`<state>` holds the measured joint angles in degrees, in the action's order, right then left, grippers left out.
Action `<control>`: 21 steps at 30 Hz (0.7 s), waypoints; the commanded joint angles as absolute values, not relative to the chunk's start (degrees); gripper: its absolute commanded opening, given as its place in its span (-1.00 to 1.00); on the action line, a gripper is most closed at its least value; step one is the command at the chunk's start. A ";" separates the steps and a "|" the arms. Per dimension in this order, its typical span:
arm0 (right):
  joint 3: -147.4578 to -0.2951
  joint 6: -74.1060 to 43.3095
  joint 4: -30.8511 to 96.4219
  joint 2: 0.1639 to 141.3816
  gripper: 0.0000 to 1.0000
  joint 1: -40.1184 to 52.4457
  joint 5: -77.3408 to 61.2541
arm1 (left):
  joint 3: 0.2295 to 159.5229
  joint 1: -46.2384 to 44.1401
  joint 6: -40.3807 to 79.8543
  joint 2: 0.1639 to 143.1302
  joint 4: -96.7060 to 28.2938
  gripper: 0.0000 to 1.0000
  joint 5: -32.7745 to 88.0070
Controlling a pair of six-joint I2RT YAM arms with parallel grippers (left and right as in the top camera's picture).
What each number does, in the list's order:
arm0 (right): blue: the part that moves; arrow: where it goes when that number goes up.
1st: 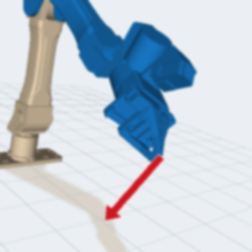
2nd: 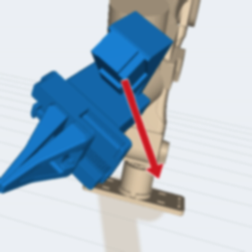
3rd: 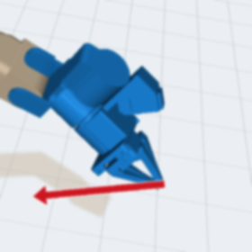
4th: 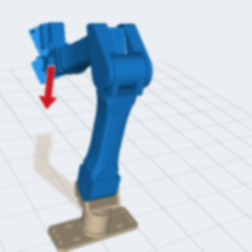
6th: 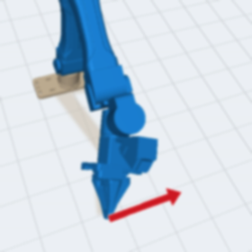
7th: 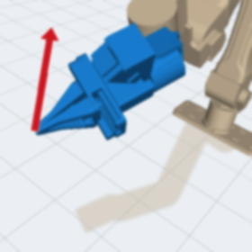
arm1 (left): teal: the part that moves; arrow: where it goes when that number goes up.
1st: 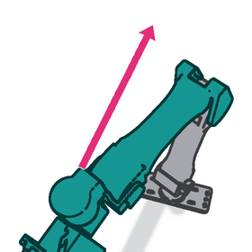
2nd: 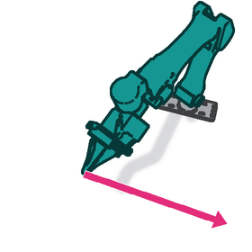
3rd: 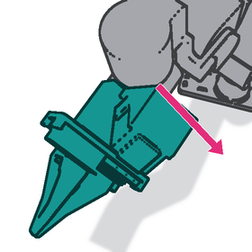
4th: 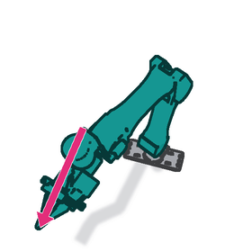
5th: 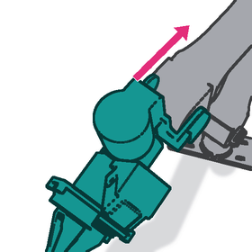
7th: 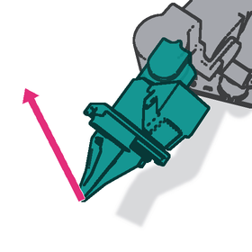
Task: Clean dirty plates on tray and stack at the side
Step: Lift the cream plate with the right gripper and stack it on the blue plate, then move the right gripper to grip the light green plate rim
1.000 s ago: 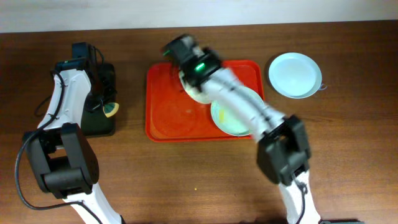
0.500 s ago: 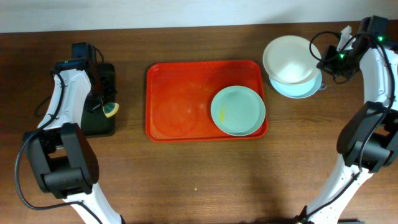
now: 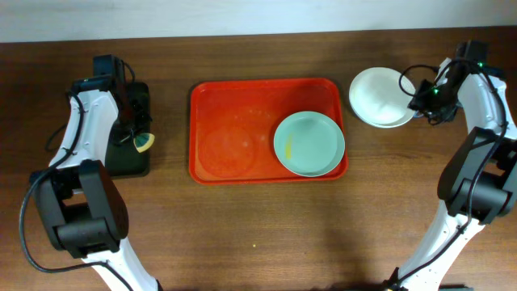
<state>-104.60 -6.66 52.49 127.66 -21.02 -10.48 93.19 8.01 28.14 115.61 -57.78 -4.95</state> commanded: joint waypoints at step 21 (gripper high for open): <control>-77.76 -28.93 57.54 102.91 0.28 7.29 -4.84 | 92.82 7.90 28.62 115.07 -57.71 -1.00 -5.78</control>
